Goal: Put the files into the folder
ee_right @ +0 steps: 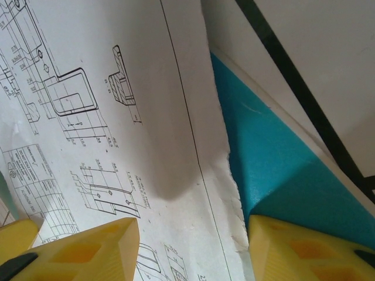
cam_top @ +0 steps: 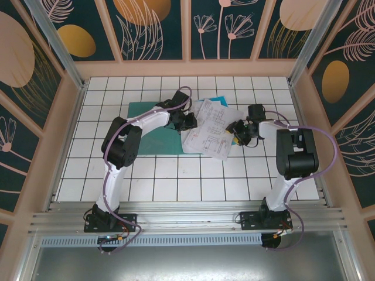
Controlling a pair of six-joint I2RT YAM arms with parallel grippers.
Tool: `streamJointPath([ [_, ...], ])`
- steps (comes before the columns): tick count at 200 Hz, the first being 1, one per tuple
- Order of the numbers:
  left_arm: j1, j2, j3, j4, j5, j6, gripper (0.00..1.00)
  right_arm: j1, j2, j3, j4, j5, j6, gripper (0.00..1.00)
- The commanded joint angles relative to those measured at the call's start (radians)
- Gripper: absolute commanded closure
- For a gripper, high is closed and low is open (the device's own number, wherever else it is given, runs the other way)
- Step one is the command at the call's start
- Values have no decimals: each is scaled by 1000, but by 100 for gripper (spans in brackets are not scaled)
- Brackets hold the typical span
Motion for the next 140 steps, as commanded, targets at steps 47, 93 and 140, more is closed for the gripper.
streamJointPath([
  [47,-7,-80,-24,53,47,-75,100,9,-19,2,-7,20,-17,47],
  [93,-7,-148,-91,60,76,-129,100,9,-68,11,-47,49,-51,47],
  [140,-7,-232,-224,103,110,-207,100,8,-132,-49,-70,55,-80,46],
])
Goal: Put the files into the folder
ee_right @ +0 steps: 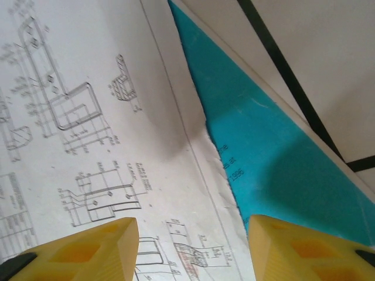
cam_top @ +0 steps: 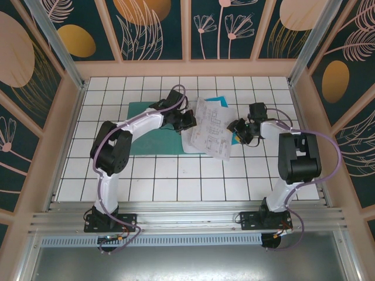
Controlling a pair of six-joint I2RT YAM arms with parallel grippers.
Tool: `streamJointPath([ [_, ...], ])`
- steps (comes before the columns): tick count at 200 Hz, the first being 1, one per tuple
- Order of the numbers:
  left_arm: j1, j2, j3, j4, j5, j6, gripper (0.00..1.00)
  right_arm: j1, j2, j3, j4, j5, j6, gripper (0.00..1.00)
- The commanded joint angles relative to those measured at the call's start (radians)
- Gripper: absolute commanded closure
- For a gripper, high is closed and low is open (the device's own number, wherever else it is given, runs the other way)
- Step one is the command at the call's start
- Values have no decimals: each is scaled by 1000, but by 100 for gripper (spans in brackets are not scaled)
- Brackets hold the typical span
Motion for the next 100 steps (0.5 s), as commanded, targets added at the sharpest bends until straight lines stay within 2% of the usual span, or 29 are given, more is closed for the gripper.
streamJointPath([
  [1,-3,-59,-70,31,37,-68,100,8,-63,-43,-42,16,-35,47],
  [44,-4,-138,-215,70,72,-188,100,8,-137,-146,-43,-63,-62,46],
  [100,11,-182,-328,198,184,-402,100,6,-216,-281,-24,-191,-78,44],
])
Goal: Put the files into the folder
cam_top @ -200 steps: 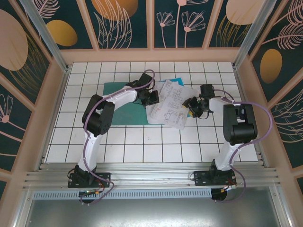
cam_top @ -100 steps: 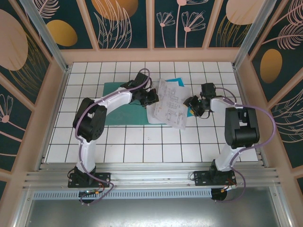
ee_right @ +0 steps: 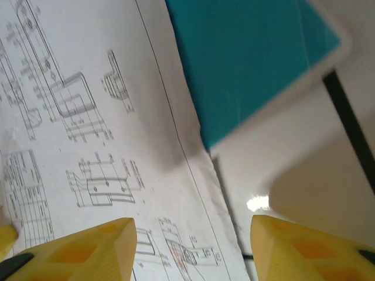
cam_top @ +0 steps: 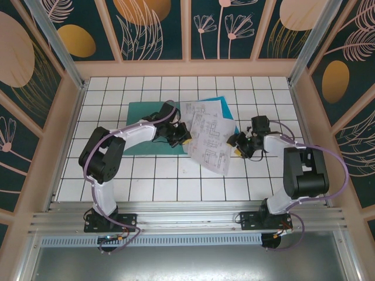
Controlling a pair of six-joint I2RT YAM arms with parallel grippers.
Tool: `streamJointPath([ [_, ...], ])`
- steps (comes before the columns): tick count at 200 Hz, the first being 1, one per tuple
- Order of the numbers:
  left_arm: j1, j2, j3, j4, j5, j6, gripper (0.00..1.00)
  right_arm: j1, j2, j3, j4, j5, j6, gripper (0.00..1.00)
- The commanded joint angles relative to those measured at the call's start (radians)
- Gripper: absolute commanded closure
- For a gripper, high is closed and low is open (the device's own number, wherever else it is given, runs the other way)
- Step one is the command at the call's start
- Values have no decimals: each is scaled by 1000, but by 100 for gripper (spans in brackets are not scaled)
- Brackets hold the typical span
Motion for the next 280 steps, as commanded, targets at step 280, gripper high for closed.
streamJointPath([
  [280,106,-69,-127,293,260,-363,100,-75,-3,-255,600,-484,420,63],
])
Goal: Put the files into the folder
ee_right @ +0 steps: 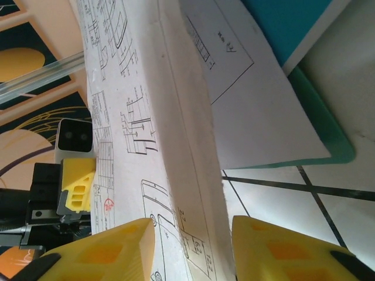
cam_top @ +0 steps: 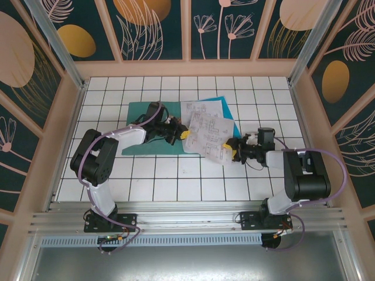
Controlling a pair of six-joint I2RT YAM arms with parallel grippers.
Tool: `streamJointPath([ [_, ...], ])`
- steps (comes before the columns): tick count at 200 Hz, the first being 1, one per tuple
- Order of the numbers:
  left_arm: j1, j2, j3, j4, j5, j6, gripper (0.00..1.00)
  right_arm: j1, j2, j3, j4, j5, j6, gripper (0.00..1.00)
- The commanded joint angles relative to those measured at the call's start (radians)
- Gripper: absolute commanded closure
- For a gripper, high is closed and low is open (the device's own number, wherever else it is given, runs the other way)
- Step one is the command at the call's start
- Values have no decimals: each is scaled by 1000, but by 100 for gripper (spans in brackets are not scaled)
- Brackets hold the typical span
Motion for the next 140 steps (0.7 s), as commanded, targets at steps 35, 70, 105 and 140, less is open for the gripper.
streamJointPath([
  [35,15,7,46,-82,17,67,100,-21,28,43,-44,-28,-57,70],
  [70,17,19,67,-98,20,84,100,-20,52,81,-74,-32,-88,75],
  [105,16,26,73,-100,19,87,100,-18,66,105,-108,-38,-117,73],
  [140,17,27,73,-98,19,90,100,-4,76,120,-107,-37,-119,71],
])
